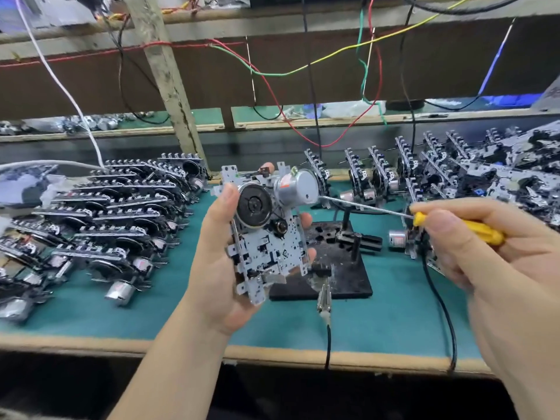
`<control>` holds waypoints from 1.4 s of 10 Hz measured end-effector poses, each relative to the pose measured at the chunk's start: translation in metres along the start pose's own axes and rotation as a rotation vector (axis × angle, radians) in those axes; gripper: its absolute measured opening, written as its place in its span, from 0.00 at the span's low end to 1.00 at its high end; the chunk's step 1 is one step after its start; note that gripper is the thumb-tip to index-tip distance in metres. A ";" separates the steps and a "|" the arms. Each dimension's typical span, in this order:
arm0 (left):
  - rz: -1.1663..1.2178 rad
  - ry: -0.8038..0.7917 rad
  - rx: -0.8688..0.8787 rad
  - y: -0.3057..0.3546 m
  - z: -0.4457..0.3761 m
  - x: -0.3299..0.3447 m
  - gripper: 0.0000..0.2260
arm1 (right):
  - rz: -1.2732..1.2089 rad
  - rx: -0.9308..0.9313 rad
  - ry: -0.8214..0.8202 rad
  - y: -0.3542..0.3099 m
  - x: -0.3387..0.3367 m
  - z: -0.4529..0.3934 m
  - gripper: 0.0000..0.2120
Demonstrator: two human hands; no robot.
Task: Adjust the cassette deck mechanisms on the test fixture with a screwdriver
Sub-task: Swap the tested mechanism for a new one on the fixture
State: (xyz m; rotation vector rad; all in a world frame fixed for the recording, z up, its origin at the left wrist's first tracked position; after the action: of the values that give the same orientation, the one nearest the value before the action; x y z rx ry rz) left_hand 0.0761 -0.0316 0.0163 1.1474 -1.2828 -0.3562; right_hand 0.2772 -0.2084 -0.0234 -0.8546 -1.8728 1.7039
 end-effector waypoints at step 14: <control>-0.277 0.093 0.182 -0.019 0.014 -0.006 0.41 | 0.123 -0.191 0.020 -0.065 0.038 0.031 0.14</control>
State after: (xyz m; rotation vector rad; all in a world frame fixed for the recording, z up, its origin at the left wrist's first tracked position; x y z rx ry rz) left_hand 0.0688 -0.0420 -0.0043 1.4855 -1.0932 -0.3904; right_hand 0.2199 -0.2058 0.0350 -1.0769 -2.0318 1.5973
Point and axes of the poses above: each hand's wrist, its own z-axis away from the middle knuckle, its own x-axis out of the palm, y = z × x, the point moved 1 cm from there along -z, towards the middle knuckle, and after that the axes turned 3 degrees about -x, right-handed, at the moved point
